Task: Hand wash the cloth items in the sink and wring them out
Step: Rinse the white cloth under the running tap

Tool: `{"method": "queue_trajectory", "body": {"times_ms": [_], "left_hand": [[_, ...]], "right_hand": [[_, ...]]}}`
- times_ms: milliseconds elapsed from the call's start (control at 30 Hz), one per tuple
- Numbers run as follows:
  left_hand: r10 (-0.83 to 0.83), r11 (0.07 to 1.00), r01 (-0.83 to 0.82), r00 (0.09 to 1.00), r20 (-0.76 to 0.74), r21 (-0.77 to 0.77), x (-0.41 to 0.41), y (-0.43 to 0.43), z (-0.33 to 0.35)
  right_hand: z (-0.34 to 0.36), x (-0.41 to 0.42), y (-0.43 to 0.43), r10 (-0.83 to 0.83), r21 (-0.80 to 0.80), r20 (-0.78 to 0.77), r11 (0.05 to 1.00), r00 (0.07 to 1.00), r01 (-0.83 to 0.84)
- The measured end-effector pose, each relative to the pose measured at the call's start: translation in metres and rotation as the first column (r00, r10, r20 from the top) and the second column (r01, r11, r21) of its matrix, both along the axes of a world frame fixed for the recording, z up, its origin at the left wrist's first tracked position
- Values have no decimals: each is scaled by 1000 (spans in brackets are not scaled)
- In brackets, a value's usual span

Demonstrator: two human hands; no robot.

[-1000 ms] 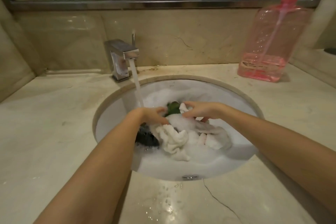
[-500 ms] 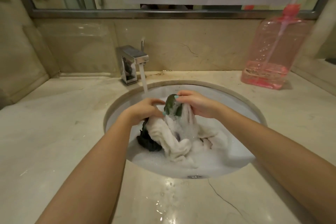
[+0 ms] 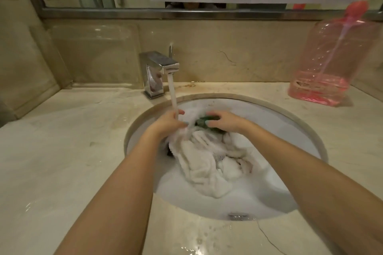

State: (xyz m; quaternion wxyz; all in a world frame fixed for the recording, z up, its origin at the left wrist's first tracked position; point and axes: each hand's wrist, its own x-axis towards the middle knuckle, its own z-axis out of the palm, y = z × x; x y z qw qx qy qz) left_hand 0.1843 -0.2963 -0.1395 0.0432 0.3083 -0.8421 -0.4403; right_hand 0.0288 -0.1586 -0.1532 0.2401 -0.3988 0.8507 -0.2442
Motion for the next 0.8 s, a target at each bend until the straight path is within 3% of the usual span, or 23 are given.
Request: {"method": "queue_trajectory", "body": {"times_ms": [100,167,233,367,533,600,700,800], "left_hand": [[-111,990,134,940,324,-49,1,8,-5],[-113,978,163,939,324,-133,3,7,-1],[-122,974,156,972,203,-162,6,5,4],[-51,989,82,971,-233,125,16,10,19],[277,935,-61,744,-608,350,14,5,27],[319,945,-175,676,-664,277,15,-1,28],[328,938,-310,650,-685,155,15,-5,28],[349,903,-410,531,-772,127,15,-8,29]], "right_hand": [[0,15,-2,135,284,74,947,988,-150],[3,21,-3,180,313,21,933,983,-178],[9,24,-3,216,258,10,943,976,-212],[17,23,-5,248,67,-23,967,968,-246],[30,33,-8,223,-264,216,951,951,-163],[39,37,-12,149,-390,270,920,951,-33],[43,43,-23,45,-502,150,864,988,37],[51,55,-38,-43,-558,29,828,999,52]]}}
